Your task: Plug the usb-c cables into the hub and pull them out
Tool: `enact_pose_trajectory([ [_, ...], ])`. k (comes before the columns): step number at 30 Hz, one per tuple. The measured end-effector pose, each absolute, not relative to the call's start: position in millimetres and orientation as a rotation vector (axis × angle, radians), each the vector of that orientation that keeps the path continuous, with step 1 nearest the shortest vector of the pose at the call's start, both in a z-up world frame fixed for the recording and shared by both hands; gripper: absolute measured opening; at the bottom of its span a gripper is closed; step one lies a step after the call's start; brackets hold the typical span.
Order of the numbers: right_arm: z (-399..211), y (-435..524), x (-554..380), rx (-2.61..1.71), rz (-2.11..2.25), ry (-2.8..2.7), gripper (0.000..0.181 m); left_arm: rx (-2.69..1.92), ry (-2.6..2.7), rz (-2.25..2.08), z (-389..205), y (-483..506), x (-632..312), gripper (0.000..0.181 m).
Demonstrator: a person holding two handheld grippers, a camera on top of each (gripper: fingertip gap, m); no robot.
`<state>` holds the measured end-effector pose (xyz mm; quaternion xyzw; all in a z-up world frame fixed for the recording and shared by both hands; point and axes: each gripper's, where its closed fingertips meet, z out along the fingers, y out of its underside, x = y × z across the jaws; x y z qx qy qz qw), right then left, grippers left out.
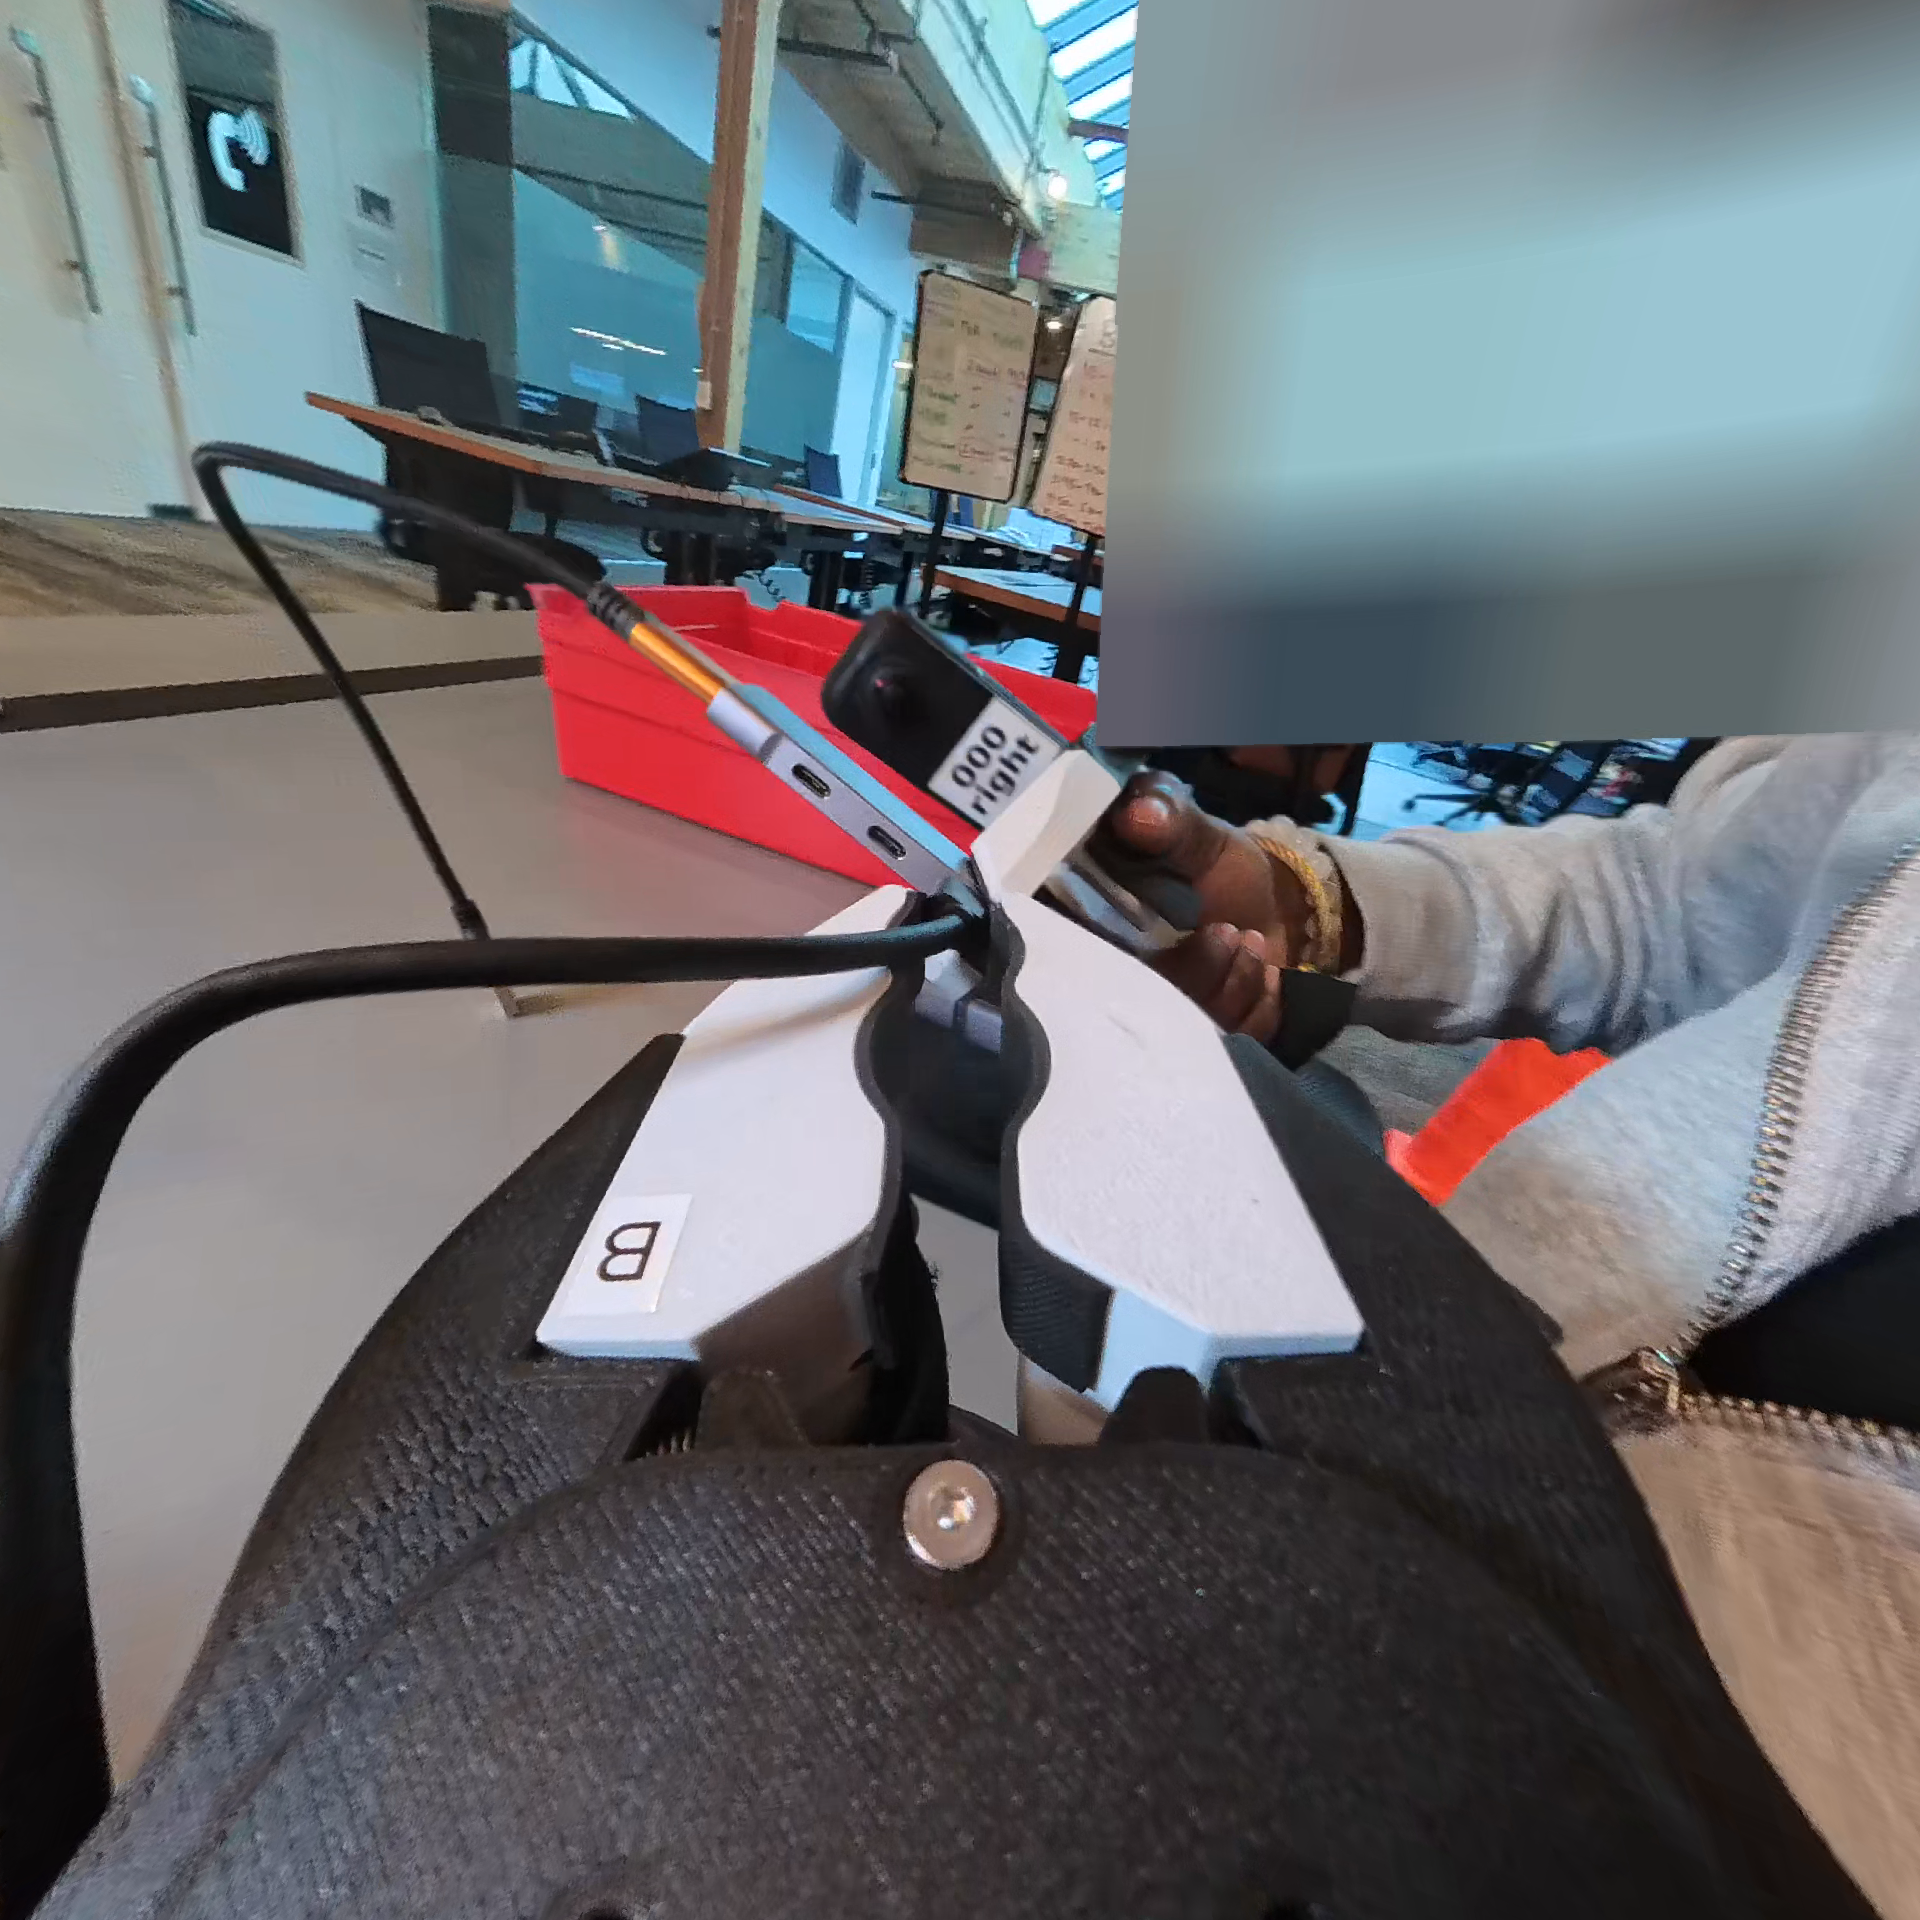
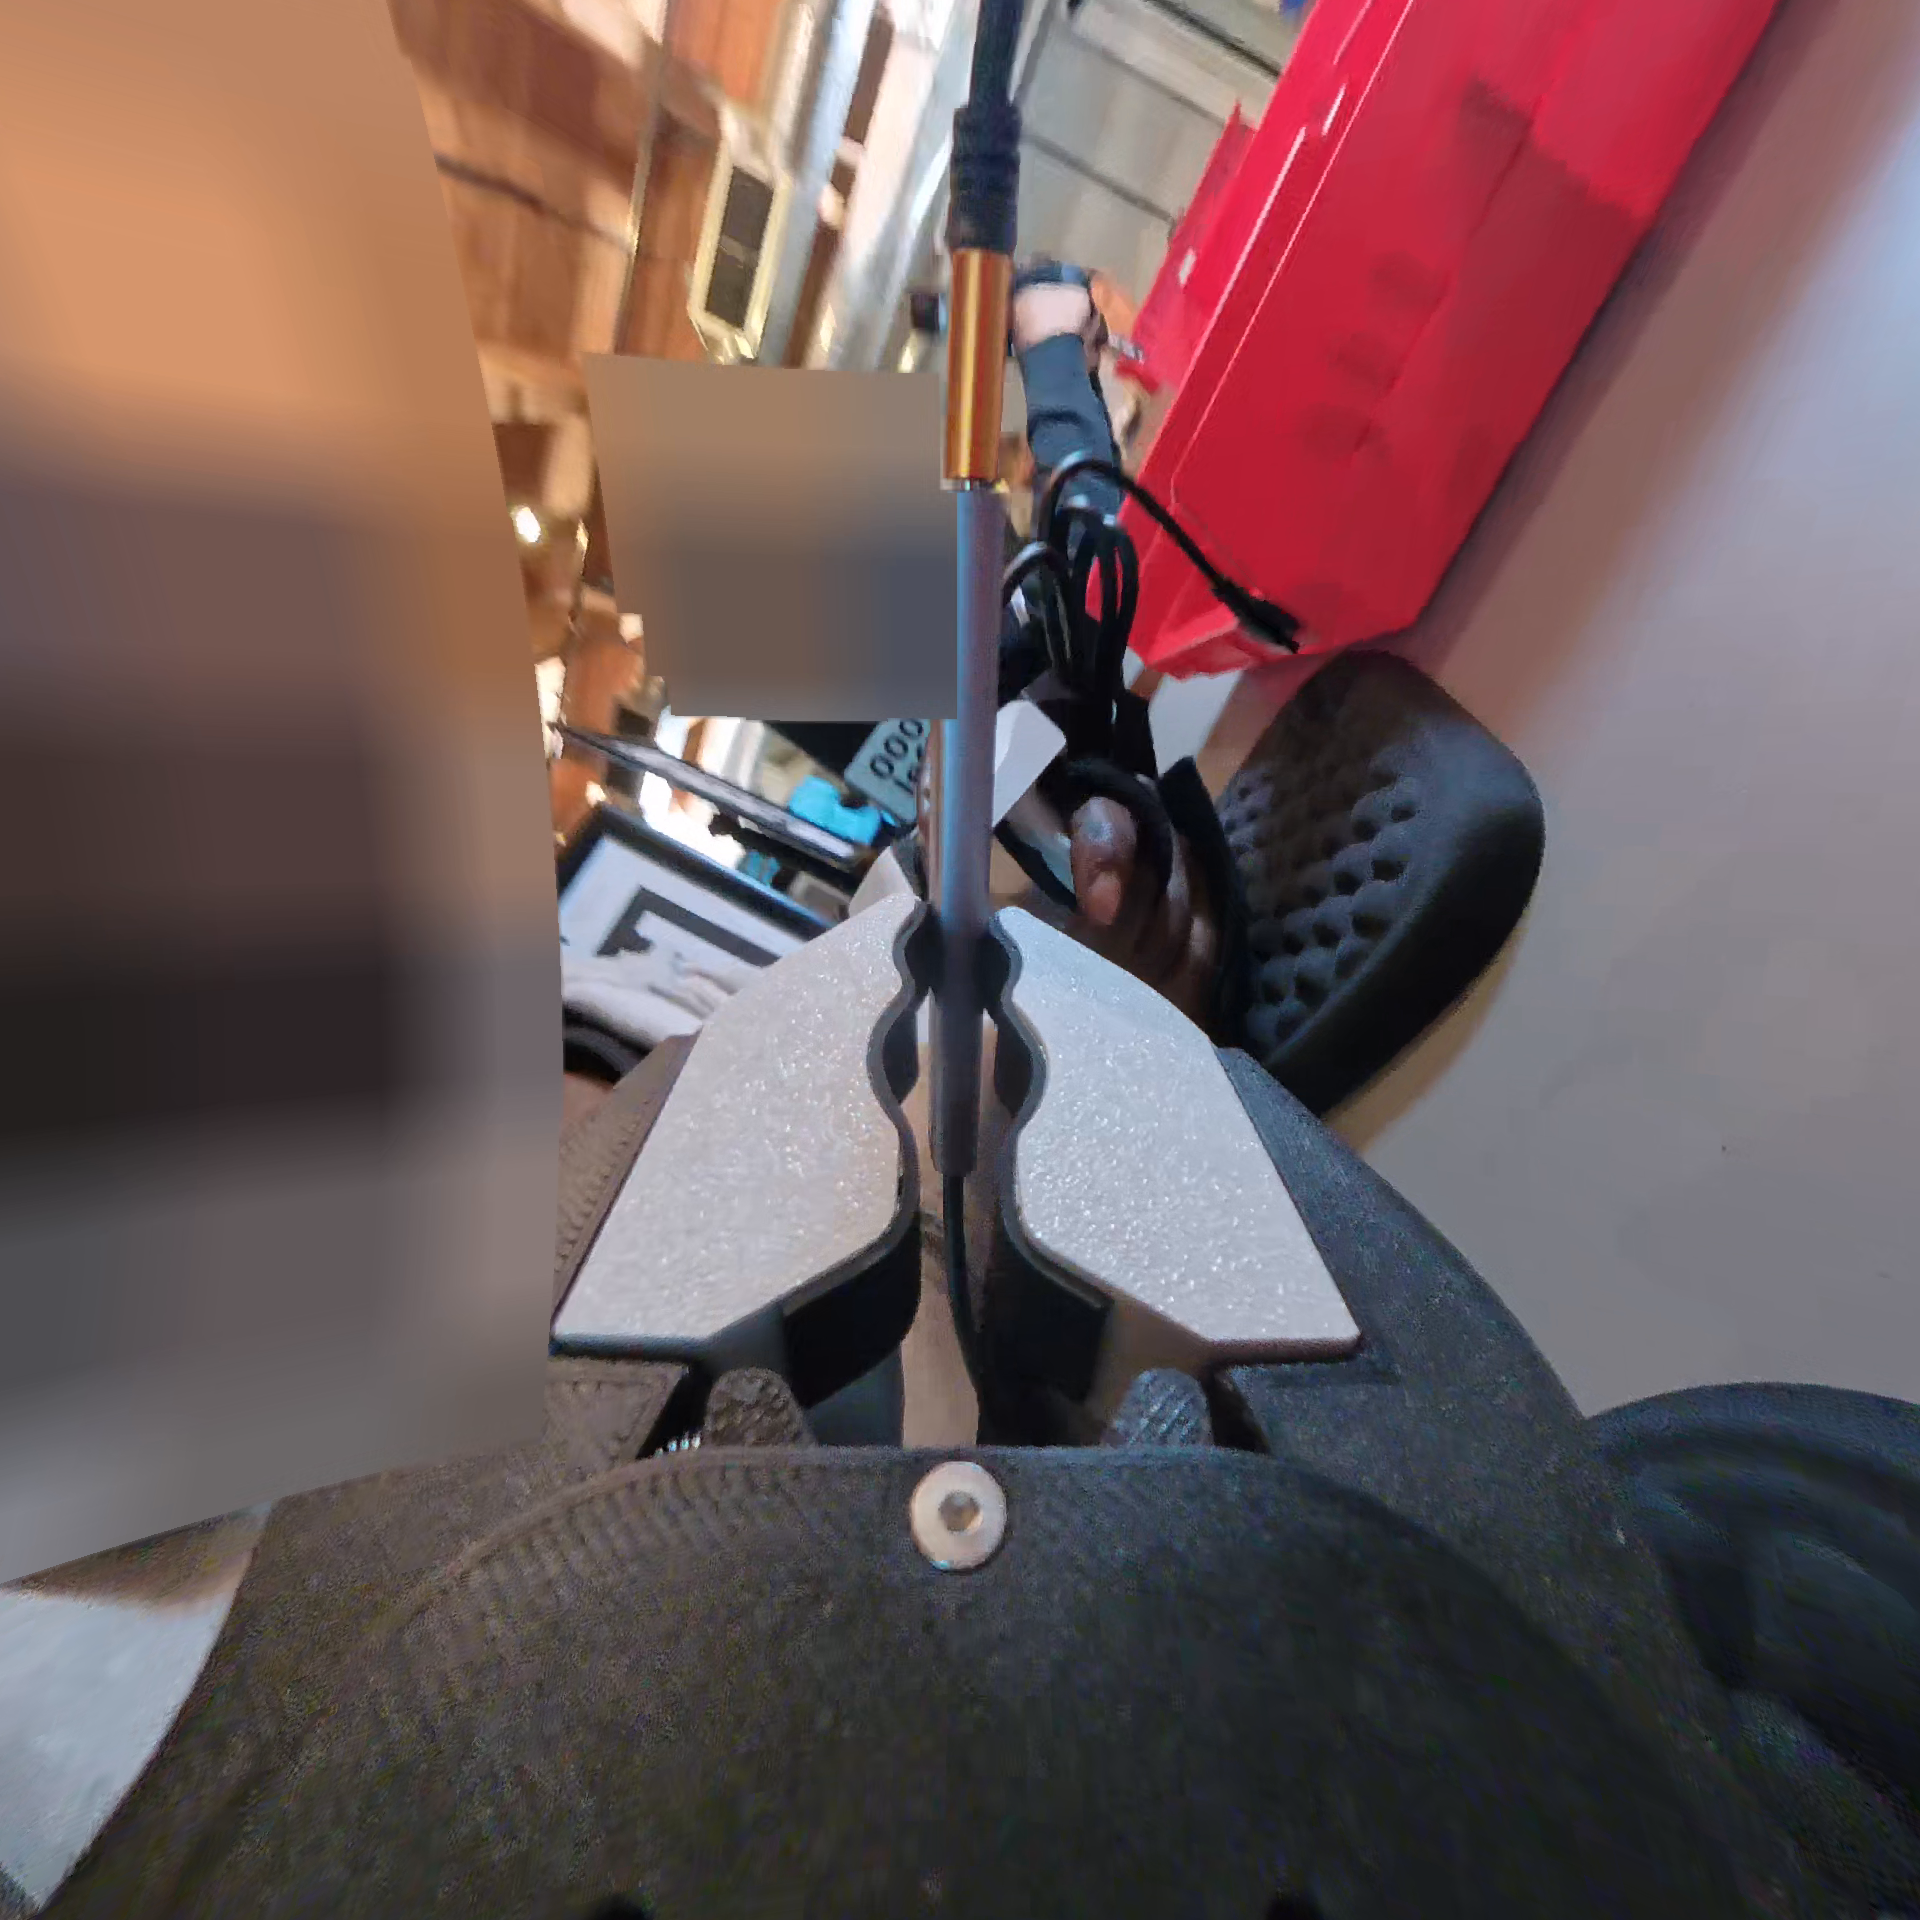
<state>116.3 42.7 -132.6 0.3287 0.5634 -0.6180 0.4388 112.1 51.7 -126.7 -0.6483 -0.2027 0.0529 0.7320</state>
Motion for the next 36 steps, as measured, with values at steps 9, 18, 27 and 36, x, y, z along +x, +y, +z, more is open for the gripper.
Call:
enact_pose_trajectory([
  [9, -142, 37, 165, 0.577, -1.155, 1.663, 0.008, -1.555, -0.199, -0.163, -132, 50, 148, 0.011],
  [18, -158, 29, 182, 0.48, -1.016, 1.85, 0.006, -1.748, -0.006, -0.309, -146, 47, 165, 0.011],
  [27, -141, 31, 150, 0.606, -1.21, 1.702, 0.015, -1.589, -0.084, -0.199, -134, 47, 139, 0.012],
  [36, -123, 33, 126, 0.745, -1.535, 1.45, 0.011, -1.397, -0.209, -0.095, -116, 40, 123, 0.013],
])
